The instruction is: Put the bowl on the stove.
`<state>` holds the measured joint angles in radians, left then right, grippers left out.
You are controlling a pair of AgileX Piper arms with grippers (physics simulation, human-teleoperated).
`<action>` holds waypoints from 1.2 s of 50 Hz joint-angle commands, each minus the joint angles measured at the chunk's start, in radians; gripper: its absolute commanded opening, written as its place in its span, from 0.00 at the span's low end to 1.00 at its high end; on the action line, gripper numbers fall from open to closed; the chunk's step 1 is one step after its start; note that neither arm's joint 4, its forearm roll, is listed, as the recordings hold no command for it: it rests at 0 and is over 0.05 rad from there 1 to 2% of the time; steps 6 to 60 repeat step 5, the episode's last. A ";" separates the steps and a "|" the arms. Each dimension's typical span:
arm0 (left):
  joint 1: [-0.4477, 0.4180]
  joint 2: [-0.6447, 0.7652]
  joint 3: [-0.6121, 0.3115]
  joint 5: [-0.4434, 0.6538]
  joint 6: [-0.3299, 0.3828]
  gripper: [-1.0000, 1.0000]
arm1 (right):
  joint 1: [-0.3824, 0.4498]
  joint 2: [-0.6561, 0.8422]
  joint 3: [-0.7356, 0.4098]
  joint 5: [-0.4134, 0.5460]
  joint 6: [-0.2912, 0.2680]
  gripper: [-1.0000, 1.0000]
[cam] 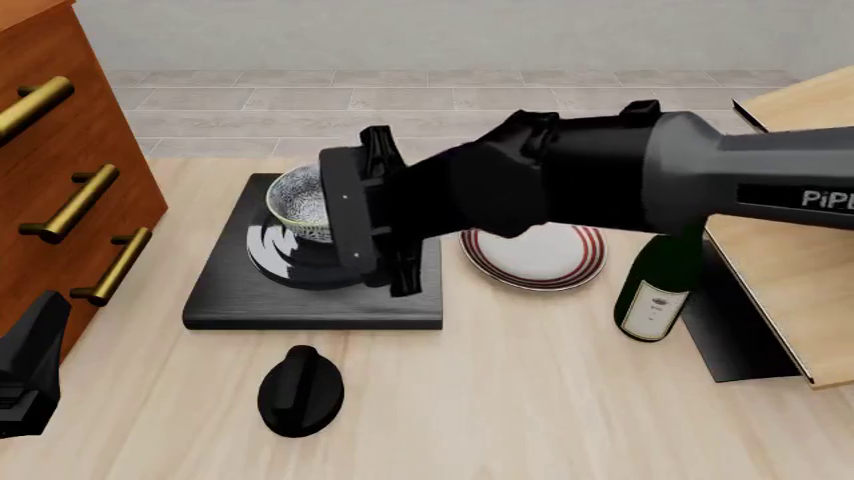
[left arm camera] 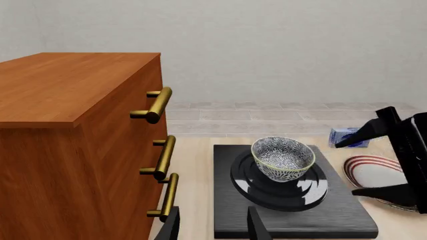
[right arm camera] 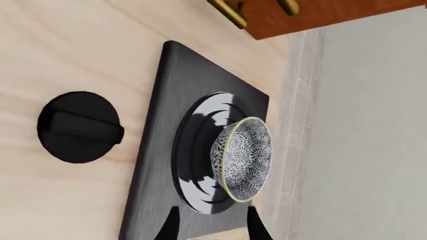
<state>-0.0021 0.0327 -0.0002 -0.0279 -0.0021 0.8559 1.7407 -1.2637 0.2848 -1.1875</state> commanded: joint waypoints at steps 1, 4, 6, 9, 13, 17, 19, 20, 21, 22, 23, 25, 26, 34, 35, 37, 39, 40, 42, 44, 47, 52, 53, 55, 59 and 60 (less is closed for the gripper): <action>0.000 0.000 0.000 0.000 0.000 1.00 | 0.034 -0.126 0.100 -0.035 0.032 1.00; 0.000 0.000 0.000 0.000 0.000 1.00 | 0.045 -0.150 0.114 -0.037 0.045 1.00; 0.000 0.000 0.000 0.000 0.000 1.00 | 0.058 -0.168 0.109 -0.033 0.072 1.00; 0.000 0.000 0.000 0.000 0.000 1.00 | 0.058 -0.168 0.109 -0.033 0.072 1.00; 0.000 0.000 0.000 0.000 0.000 1.00 | 0.058 -0.168 0.109 -0.033 0.072 1.00; 0.000 0.000 0.000 0.000 0.000 1.00 | 0.058 -0.168 0.109 -0.033 0.072 1.00; 0.000 0.000 0.000 0.000 0.000 1.00 | 0.058 -0.168 0.109 -0.033 0.072 1.00; 0.000 0.000 0.000 0.000 0.000 1.00 | 0.058 -0.168 0.109 -0.033 0.072 1.00; 0.000 0.000 0.000 0.000 0.000 1.00 | 0.058 -0.168 0.109 -0.033 0.072 1.00; 0.000 0.000 0.000 0.000 0.000 1.00 | 0.058 -0.168 0.109 -0.033 0.072 1.00; 0.000 0.000 0.000 0.000 0.000 1.00 | 0.058 -0.168 0.109 -0.033 0.072 1.00; 0.000 0.000 0.000 0.000 0.000 1.00 | 0.058 -0.168 0.109 -0.033 0.072 1.00; 0.000 0.000 0.000 0.000 0.000 1.00 | 0.058 -0.168 0.109 -0.033 0.072 1.00; 0.000 0.000 0.000 0.000 0.000 1.00 | 0.058 -0.168 0.109 -0.033 0.072 1.00; 0.000 0.000 0.000 0.000 0.000 1.00 | 0.058 -0.168 0.109 -0.033 0.072 1.00; 0.000 0.000 0.000 0.000 0.000 1.00 | 0.058 -0.168 0.109 -0.033 0.072 1.00; 0.000 0.000 0.000 0.000 0.000 1.00 | 0.058 -0.168 0.109 -0.033 0.072 1.00; 0.000 0.000 0.000 0.000 0.000 1.00 | 0.058 -0.168 0.109 -0.033 0.072 1.00; 0.000 0.000 0.000 0.000 0.000 1.00 | 0.058 -0.168 0.109 -0.033 0.072 1.00; 0.000 0.000 0.000 0.000 0.000 1.00 | 0.058 -0.168 0.109 -0.033 0.072 1.00; 0.000 0.000 0.000 0.000 0.000 1.00 | 0.058 -0.168 0.109 -0.033 0.072 1.00; 0.000 0.000 0.000 0.000 0.000 1.00 | 0.058 -0.168 0.109 -0.033 0.072 1.00; 0.000 0.000 0.000 0.000 0.000 1.00 | 0.058 -0.168 0.109 -0.033 0.072 1.00; 0.000 0.000 0.000 0.000 0.000 1.00 | 0.058 -0.168 0.109 -0.033 0.072 1.00; 0.000 0.000 0.000 0.000 0.000 1.00 | 0.058 -0.168 0.109 -0.033 0.072 1.00; 0.000 0.000 0.000 0.000 0.000 1.00 | 0.058 -0.168 0.109 -0.033 0.072 1.00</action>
